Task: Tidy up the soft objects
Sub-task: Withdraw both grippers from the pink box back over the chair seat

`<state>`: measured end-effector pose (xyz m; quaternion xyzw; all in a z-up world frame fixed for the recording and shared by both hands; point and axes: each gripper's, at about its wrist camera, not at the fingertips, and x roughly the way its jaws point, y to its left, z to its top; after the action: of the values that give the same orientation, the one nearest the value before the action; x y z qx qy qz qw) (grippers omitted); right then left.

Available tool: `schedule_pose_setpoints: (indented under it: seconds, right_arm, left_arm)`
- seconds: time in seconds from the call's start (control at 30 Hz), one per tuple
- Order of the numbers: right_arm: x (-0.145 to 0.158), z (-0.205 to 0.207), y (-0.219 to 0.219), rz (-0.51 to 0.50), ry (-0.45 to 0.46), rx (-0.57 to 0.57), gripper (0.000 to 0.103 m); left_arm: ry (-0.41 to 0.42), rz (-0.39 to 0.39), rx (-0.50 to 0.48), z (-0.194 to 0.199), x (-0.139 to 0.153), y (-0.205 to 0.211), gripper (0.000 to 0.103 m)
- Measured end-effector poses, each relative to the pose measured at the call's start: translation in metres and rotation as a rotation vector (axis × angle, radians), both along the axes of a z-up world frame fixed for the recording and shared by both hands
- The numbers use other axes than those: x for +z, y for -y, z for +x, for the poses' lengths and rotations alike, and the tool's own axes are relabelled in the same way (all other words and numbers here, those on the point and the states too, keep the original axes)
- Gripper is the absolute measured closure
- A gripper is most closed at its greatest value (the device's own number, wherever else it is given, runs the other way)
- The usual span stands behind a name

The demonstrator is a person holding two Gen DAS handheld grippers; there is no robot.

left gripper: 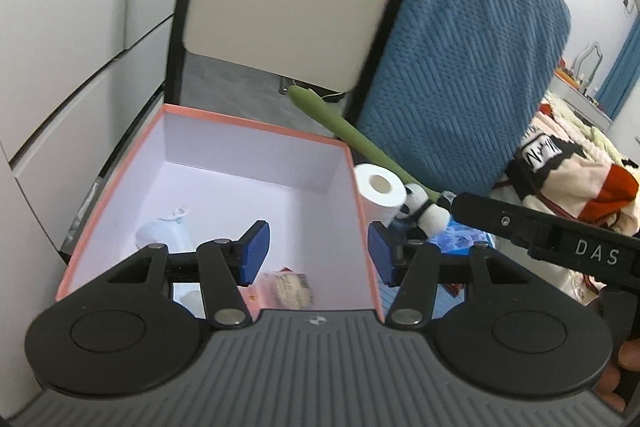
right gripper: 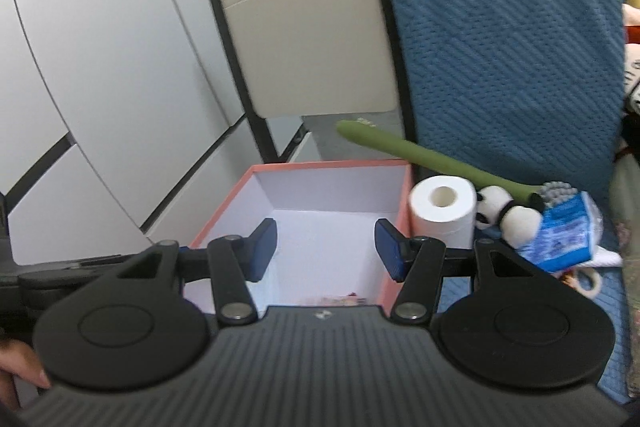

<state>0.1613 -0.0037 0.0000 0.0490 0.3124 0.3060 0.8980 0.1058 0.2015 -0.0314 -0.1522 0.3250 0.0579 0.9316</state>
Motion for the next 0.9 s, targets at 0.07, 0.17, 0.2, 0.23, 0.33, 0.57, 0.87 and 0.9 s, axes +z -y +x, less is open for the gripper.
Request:
schedule_pose_setpoints:
  seconds: [0.07,0.17,0.2,0.23,0.33,0.57,0.87,0.9]
  right_arm:
    - [-0.001,-0.002,0.011,-0.001,0.001,-0.011,0.045]
    - [-0.004,-0.004,0.028,-0.002,0.007,-0.035,0.045]
    - [-0.005,-0.005,0.034,-0.002,0.008,-0.042,0.045]
    - [-0.006,-0.006,0.040,-0.003,0.009,-0.051,0.045]
    - [-0.009,-0.010,0.056,-0.017,0.019,-0.079,0.045]
    - [-0.026,-0.018,0.096,-0.055,0.011,-0.154,0.045]
    - [-0.045,-0.034,0.144,-0.078,0.010,-0.256,0.045]
    - [-0.047,-0.037,0.149,-0.075,0.006,-0.267,0.045]
  left_arm:
    - [0.001,0.009,-0.011,0.000,-0.002,0.013,0.043]
    - [0.000,0.009,-0.034,-0.001,-0.006,0.032,0.043]
    - [0.000,0.009,-0.041,0.000,-0.007,0.039,0.043]
    - [-0.003,0.009,-0.047,0.002,-0.010,0.045,0.043]
    - [-0.008,0.006,-0.070,0.003,-0.018,0.064,0.043]
    - [-0.014,0.004,-0.132,0.008,-0.034,0.106,0.043]
    - [-0.007,0.004,-0.211,0.006,-0.044,0.150,0.043]
    - [-0.001,0.001,-0.222,0.003,-0.044,0.154,0.043]
